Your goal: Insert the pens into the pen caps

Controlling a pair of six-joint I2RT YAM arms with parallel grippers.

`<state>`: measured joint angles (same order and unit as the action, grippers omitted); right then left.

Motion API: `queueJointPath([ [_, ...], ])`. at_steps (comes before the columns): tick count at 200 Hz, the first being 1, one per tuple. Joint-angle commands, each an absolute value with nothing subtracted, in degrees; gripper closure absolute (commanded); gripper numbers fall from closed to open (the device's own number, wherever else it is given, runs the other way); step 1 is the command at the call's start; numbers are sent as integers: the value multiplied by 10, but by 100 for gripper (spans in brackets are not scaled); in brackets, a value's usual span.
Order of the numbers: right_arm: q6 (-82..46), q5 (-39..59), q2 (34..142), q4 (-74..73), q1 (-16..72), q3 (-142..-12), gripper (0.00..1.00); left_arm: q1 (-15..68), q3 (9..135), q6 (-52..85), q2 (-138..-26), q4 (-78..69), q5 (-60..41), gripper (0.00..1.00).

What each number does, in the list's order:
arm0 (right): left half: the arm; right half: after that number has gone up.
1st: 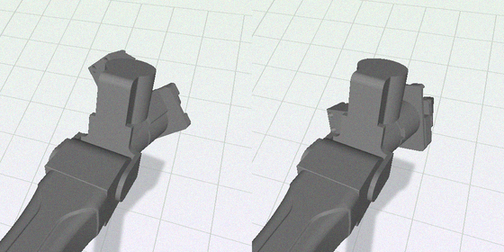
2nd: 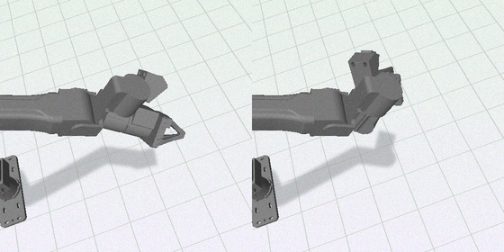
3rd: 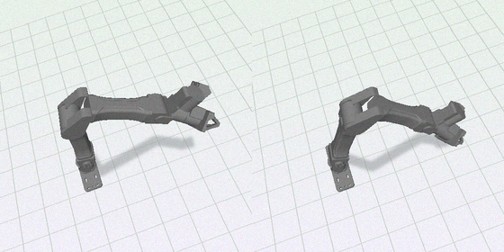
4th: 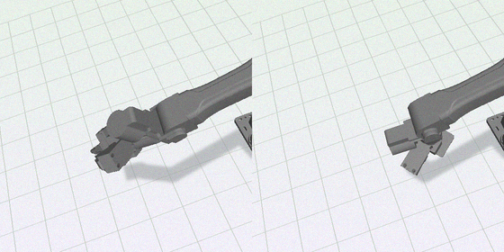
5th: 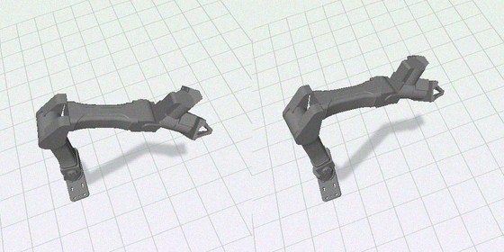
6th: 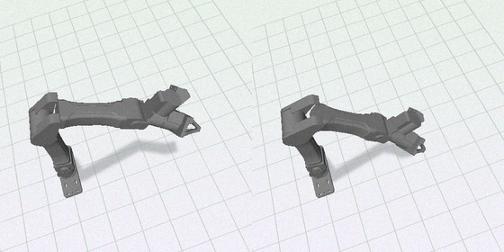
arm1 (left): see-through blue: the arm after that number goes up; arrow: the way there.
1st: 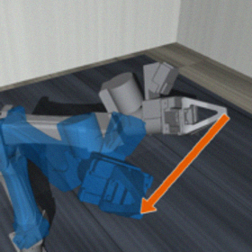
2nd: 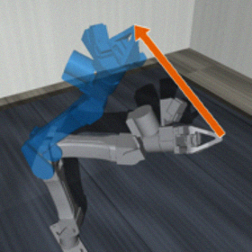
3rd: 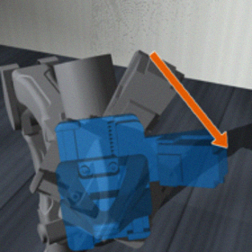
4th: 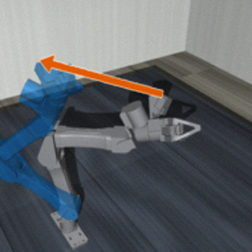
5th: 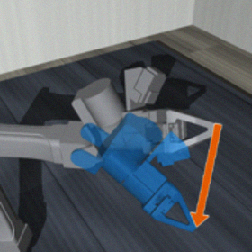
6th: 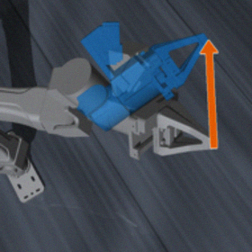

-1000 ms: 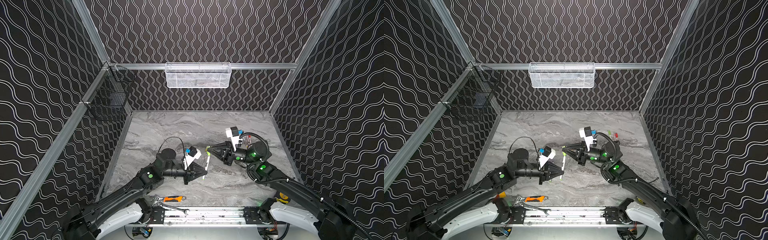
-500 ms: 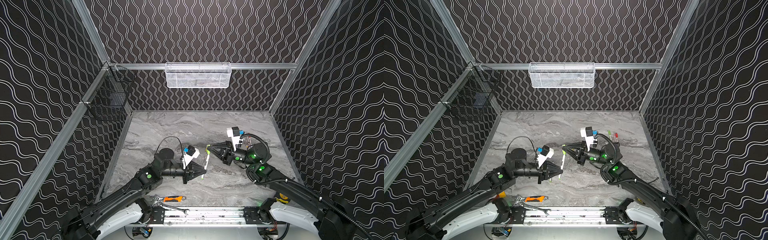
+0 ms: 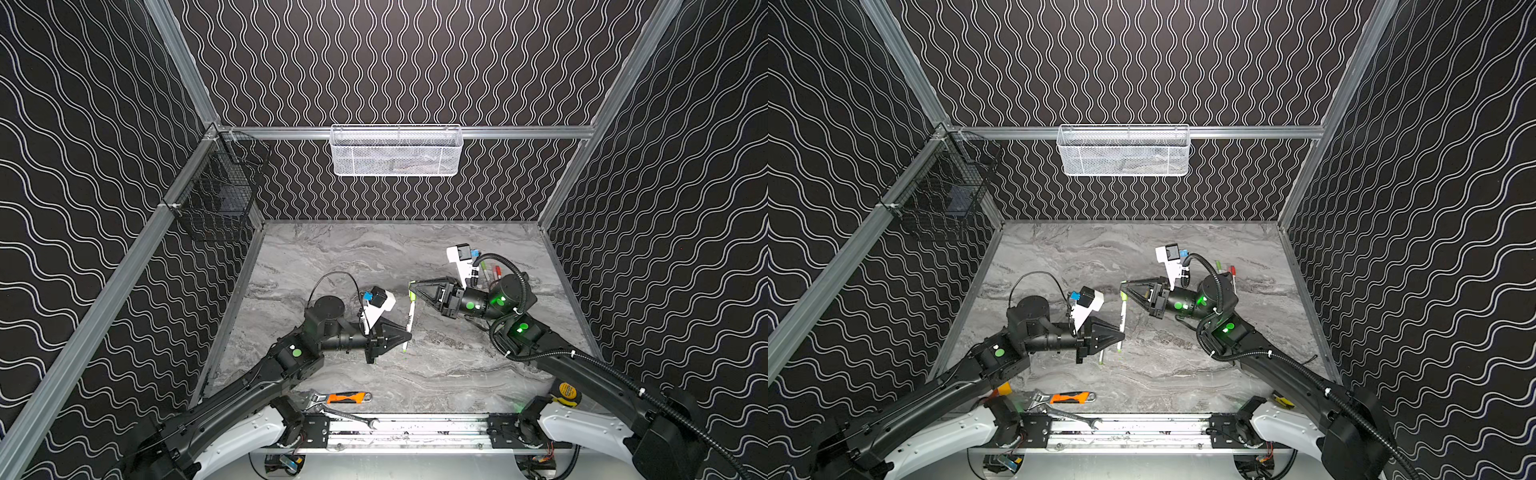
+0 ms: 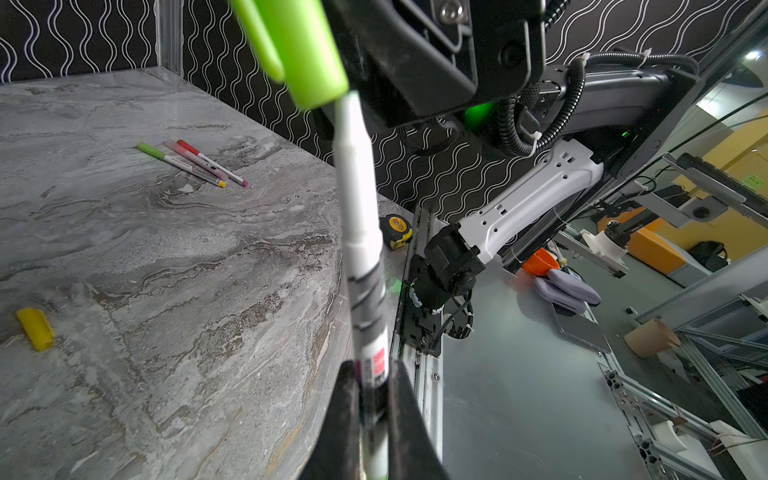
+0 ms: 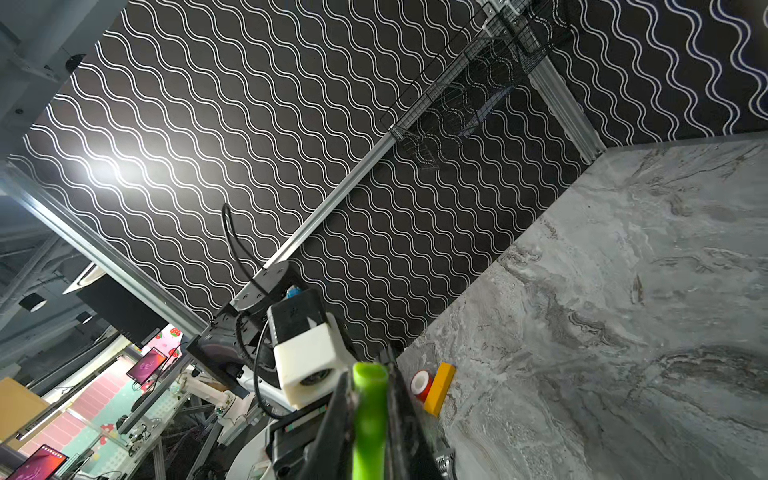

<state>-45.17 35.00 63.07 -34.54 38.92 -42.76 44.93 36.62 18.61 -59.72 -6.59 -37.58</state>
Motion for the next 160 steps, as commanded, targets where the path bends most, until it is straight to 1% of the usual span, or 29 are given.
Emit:
queueJointPath([
  [1,-476,327,631,-341,387,-430,91,449,366,177,-602,-129,-401,100],
  [84,-451,340,643,-343,386,-450,91,449,359,184,-616,-138,-412,100],
  [160,-428,357,629,-321,386,-463,91,449,361,176,-610,-115,-372,100],
])
